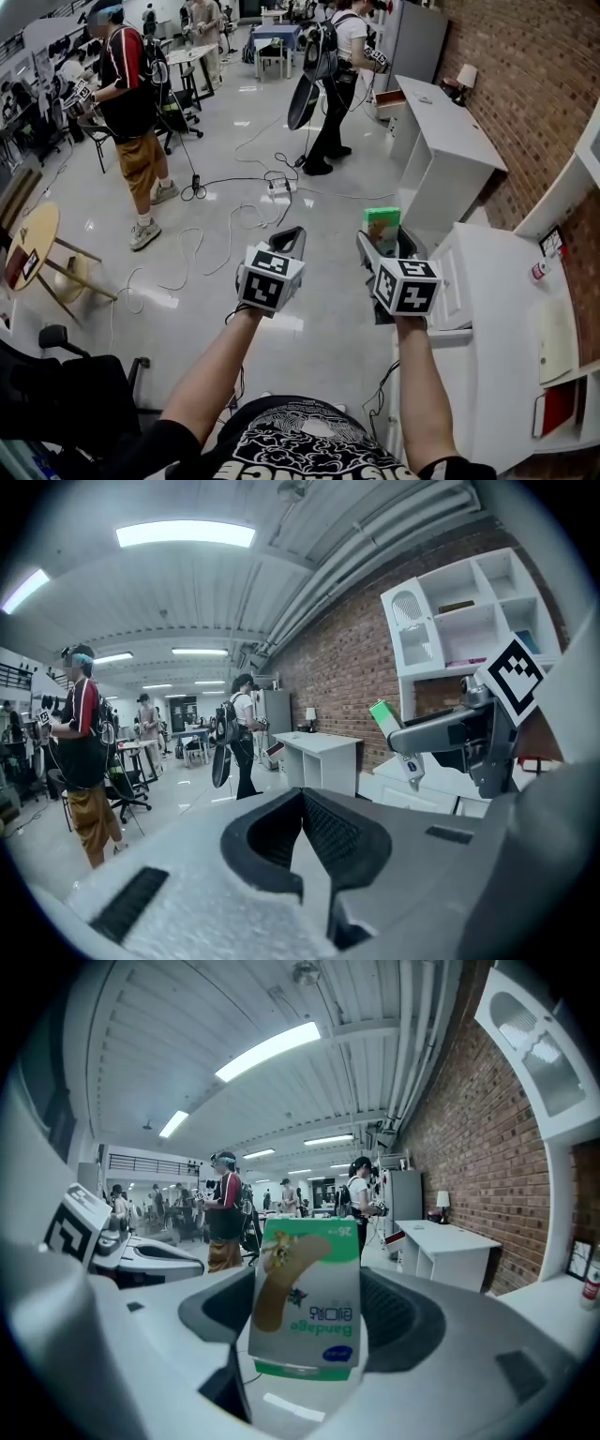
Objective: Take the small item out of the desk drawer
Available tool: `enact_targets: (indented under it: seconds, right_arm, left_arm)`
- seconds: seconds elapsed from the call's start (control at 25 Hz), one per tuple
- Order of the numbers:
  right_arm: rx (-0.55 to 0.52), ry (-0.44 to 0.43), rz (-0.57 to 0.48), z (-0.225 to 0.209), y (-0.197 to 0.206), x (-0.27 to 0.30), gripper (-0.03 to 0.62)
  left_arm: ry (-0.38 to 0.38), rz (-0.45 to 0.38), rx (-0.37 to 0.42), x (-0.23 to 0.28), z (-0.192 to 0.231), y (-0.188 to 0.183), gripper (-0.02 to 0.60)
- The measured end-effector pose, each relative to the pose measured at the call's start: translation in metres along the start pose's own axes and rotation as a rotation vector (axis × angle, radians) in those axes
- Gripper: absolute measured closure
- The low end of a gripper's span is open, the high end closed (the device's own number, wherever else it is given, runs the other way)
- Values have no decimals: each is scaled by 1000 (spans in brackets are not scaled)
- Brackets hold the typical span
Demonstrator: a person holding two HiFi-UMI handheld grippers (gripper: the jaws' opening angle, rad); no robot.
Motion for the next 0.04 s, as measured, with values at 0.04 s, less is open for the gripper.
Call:
enact_targets:
  seconds: [0.04]
  right_arm:
    - [0, 0, -2, 1, -1, 0, 246]
  left_arm:
    - [1, -1, 1, -1, 0, 0, 574]
Point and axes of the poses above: the fingertips, and each gripper's own axes: x forward along the fingers, z to its left, y out of its underside, the point moved 1 cm from there along -x, backward along the fingers, and after that the axes turned 6 degrees about y, right-handed, at the moved point
